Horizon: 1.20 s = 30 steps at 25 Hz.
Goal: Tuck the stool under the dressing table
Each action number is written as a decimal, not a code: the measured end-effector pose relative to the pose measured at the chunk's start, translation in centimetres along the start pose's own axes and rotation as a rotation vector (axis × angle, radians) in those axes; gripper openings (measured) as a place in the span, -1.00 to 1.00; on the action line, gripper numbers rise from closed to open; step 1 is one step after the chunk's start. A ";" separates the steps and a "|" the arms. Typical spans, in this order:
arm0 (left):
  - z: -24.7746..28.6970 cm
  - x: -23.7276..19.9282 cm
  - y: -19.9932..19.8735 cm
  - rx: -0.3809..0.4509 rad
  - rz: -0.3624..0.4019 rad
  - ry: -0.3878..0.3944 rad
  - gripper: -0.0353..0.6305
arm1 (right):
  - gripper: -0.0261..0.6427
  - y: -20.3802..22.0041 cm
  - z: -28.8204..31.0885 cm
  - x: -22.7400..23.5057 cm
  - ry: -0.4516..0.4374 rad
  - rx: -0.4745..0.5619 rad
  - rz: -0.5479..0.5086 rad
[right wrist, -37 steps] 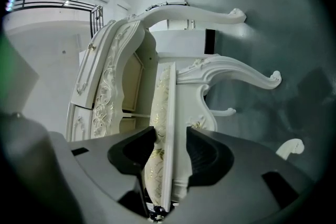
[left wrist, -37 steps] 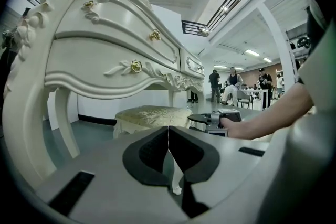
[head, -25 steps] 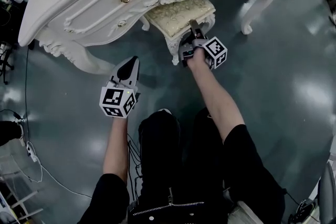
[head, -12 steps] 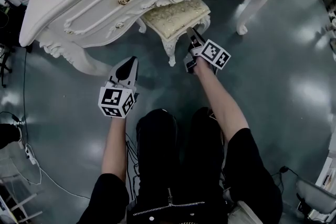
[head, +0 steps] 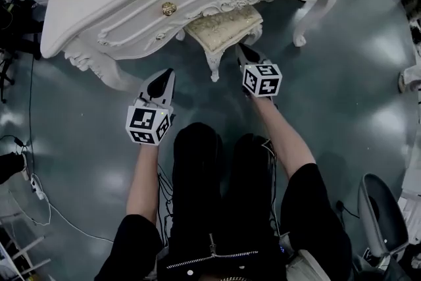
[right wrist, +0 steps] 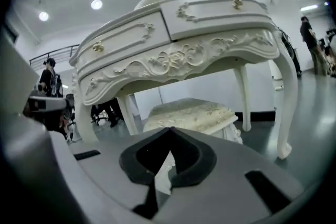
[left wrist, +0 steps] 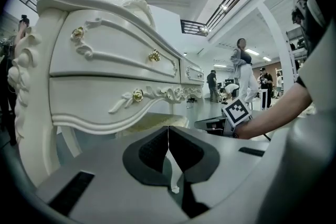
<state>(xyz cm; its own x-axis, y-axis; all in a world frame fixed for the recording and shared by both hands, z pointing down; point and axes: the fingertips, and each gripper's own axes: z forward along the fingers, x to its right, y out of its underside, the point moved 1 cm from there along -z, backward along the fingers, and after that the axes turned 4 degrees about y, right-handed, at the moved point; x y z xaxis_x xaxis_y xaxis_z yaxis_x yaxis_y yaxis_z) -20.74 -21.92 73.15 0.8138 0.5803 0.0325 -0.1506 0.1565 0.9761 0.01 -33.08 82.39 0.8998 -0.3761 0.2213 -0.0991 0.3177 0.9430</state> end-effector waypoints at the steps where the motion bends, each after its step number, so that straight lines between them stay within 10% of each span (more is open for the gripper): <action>1: -0.1 0.1 -0.7 -0.005 -0.005 0.002 -0.83 | -0.91 -0.4 -0.5 -0.7 -0.004 -0.015 -0.046; 9: -1.6 1.7 -9.8 -0.083 0.007 0.043 -0.83 | -0.91 -7.1 -5.7 -5.8 -0.028 -0.117 -0.183; 30: -5.9 -3.5 -45.4 -0.079 -0.063 0.102 -0.83 | -0.91 -44.1 -15.1 -15.6 0.009 -0.136 -0.181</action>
<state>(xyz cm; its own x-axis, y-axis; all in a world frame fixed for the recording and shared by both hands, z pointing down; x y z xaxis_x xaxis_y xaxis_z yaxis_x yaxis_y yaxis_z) -20.11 -26.35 27.40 0.7625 0.6447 -0.0545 -0.1477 0.2555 0.9555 -3.28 -28.08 33.64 0.9016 -0.4298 0.0487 0.1221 0.3607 0.9246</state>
